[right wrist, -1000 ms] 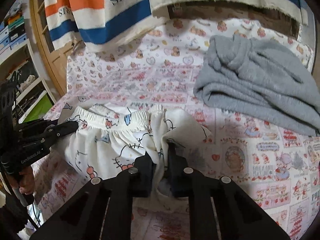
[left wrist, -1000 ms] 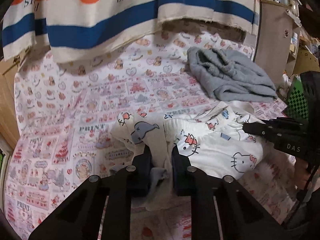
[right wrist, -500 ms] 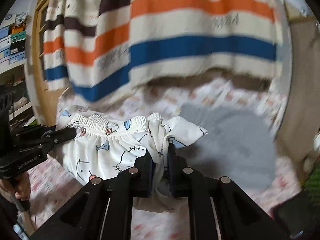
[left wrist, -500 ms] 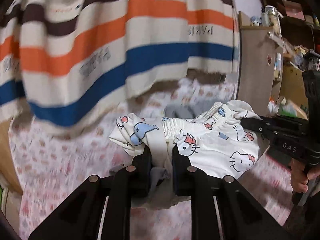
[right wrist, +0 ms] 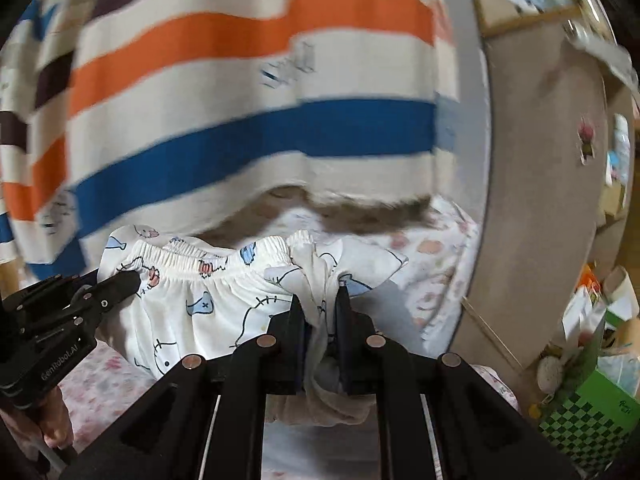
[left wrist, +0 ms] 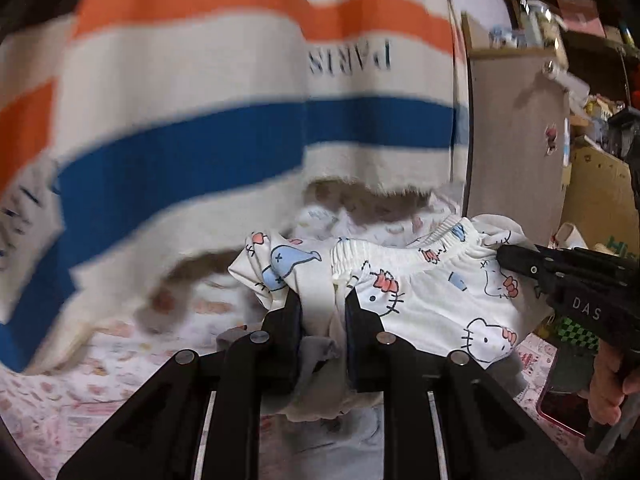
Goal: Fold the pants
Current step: 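Carry the pants with both grippers and lower them onto the grey sweatpants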
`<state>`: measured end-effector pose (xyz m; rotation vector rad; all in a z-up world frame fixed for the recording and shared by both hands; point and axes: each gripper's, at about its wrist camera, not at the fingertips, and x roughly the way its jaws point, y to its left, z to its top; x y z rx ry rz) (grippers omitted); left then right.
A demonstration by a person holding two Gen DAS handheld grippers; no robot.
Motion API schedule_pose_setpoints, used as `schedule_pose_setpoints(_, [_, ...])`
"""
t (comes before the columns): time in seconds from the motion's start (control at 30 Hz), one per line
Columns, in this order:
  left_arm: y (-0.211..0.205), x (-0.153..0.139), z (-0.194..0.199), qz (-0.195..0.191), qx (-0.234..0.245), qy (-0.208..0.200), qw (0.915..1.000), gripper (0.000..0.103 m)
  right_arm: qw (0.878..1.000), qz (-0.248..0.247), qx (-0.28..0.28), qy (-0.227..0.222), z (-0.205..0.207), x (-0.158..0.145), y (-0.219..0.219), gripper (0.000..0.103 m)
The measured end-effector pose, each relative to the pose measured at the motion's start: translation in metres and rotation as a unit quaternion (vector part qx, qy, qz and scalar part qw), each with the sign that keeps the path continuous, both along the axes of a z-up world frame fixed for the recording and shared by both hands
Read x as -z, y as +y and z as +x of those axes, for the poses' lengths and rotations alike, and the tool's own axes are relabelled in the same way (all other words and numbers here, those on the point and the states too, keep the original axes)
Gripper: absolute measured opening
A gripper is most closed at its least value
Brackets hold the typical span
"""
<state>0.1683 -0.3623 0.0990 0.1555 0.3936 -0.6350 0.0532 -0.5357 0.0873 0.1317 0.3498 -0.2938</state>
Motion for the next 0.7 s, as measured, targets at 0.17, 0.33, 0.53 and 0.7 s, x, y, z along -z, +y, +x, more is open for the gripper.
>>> schedule_pose_setpoints(0.17, [-0.029,0.038,0.018,0.056,-0.006,0.015,0.9983,0.021,0.998,0.040,0.013,0.054,0.033,0.035,-0.031,0.013])
schedule_pose_setpoints(0.33, [-0.031,0.055,0.028,0.080,-0.021,0.030,0.9961,0.048,0.995,0.032,0.028,0.085,0.051,0.060,-0.041,0.031])
schedule_pose_setpoints(0.53, [-0.007,0.049,0.036,0.058,-0.044,0.033,0.9968,0.084,0.996,0.006,0.048,0.074,0.046,0.063,-0.043,0.075])
schedule_pose_setpoints(0.7, [0.019,0.036,0.017,0.035,-0.041,0.006,0.9985,0.095,0.999,-0.016,0.035,0.032,0.026,0.052,-0.028,0.088])
